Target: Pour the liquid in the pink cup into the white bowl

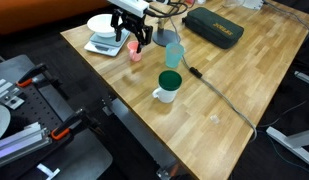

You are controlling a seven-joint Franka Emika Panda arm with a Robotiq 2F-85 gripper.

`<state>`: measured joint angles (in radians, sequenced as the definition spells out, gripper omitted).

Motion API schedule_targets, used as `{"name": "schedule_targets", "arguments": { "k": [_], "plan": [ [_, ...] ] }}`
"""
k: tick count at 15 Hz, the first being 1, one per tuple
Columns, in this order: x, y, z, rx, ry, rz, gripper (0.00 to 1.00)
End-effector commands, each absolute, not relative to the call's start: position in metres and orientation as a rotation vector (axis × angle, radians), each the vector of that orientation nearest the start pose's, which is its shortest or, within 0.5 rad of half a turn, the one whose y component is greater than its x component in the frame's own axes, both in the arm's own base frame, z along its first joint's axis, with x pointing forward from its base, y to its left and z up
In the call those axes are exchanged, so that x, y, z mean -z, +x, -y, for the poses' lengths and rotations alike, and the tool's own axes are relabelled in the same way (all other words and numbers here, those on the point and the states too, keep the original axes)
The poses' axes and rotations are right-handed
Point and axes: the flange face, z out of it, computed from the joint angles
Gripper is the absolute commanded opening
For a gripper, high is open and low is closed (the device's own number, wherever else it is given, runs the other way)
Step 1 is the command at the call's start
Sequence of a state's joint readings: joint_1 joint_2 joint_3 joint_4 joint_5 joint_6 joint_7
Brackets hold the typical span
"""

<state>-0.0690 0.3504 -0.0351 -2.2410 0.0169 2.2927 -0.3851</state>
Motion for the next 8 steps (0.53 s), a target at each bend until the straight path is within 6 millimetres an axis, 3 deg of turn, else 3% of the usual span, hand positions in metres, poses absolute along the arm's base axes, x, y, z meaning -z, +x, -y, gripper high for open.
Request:
{"name": "schedule_targets", "arguments": {
  "k": [1,8],
  "plan": [
    [-0.181,0.511,0.052,-0.462,-3.038,0.433,1.0],
    [-0.15,0.52,0.045,-0.53,-3.012,0.443,1.0]
  ]
}}
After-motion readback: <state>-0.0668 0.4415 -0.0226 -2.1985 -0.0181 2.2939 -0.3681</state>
